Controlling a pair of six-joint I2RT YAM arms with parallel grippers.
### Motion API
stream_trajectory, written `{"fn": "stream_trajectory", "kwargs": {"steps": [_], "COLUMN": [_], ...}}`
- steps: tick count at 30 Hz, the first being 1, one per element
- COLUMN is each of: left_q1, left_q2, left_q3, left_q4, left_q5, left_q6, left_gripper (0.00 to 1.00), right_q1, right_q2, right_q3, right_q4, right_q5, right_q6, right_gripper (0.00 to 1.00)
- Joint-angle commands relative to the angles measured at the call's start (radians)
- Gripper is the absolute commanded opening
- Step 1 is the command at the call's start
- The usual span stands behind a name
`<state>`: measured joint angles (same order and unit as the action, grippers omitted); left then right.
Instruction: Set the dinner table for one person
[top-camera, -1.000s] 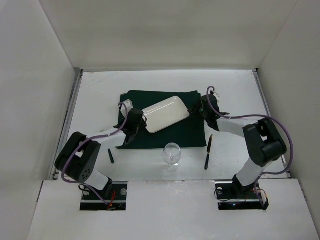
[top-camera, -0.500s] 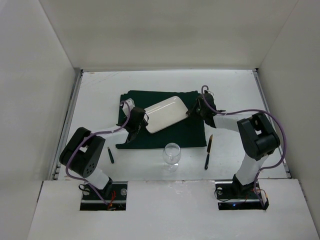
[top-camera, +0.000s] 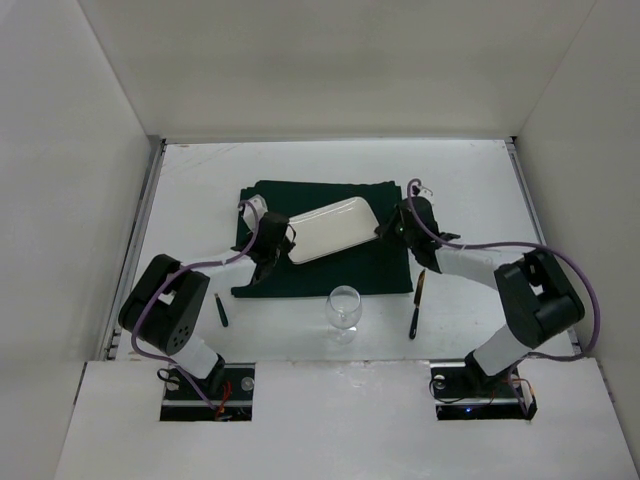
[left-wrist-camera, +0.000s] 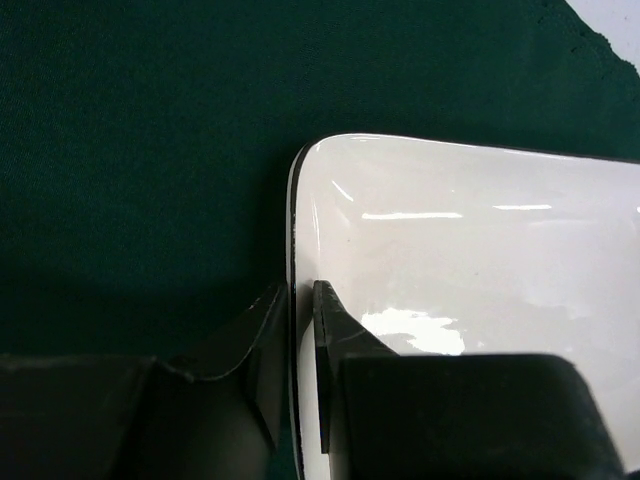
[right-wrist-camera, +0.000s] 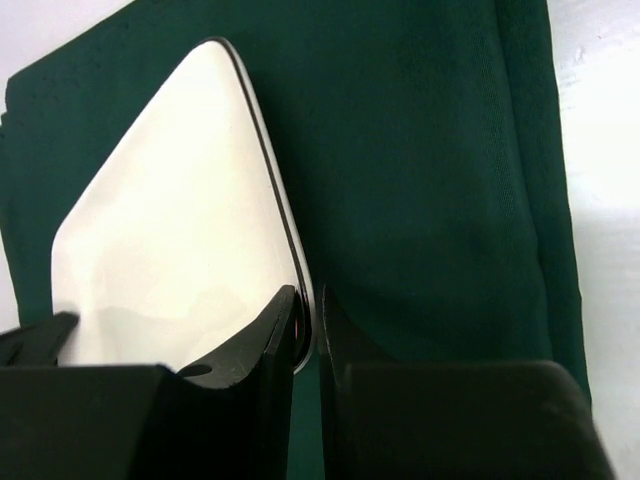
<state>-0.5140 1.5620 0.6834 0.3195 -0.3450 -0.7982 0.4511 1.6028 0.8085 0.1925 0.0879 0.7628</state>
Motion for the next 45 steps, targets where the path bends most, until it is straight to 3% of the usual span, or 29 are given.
{"fn": "stream_trajectory", "kwargs": {"steps": [1, 10, 23, 26, 29, 31, 39, 45], "left_q1": [0.019, 0.087, 0.087, 0.091, 0.098, 0.099, 0.119, 0.151], "left_q2": [-0.054, -0.071, -0.097, -0.134, -0.152, -0.155, -0.305, -0.473], "left_q3": [0.042, 0.068, 0.027, -0.022, -0.051, -0.061, -0.179, -0.278], "left_q4": [0.058, 0.087, 0.107, 0.093, 0.067, 0.052, 0.014, -0.103], "left_q5": [-0.031, -0.019, -0.031, -0.075, -0.085, -0.074, -0.141, -0.213], "left_q6": [0.011, 0.01, 0.011, 0.011, 0.016, 0.02, 0.027, 0.022], "left_gripper": [0.09, 0.09, 0.11, 0.19, 0.25, 0.27, 0.29, 0.32], "right_q1": [0.06, 0.237, 0.246, 0.226, 0.214, 0.202, 0.13, 0.122], "right_q2": [-0.109, -0.127, 0.003, 0.005, 0.0, 0.006, -0.038, -0.203], "right_q3": [-0.029, -0.101, -0.126, -0.156, -0.178, -0.183, -0.203, -0.223], "right_q4": [0.096, 0.104, 0.122, 0.131, 0.177, 0.209, 0.211, 0.121], "right_q5": [0.064, 0.19, 0.185, 0.182, 0.158, 0.121, 0.085, 0.091], "right_q6": [-0.02, -0.028, 0.059, 0.087, 0.092, 0.092, 0.105, 0.055], "right_gripper": [0.06, 0.07, 0.1, 0.18, 0.39, 0.47, 0.43, 0.63]}}
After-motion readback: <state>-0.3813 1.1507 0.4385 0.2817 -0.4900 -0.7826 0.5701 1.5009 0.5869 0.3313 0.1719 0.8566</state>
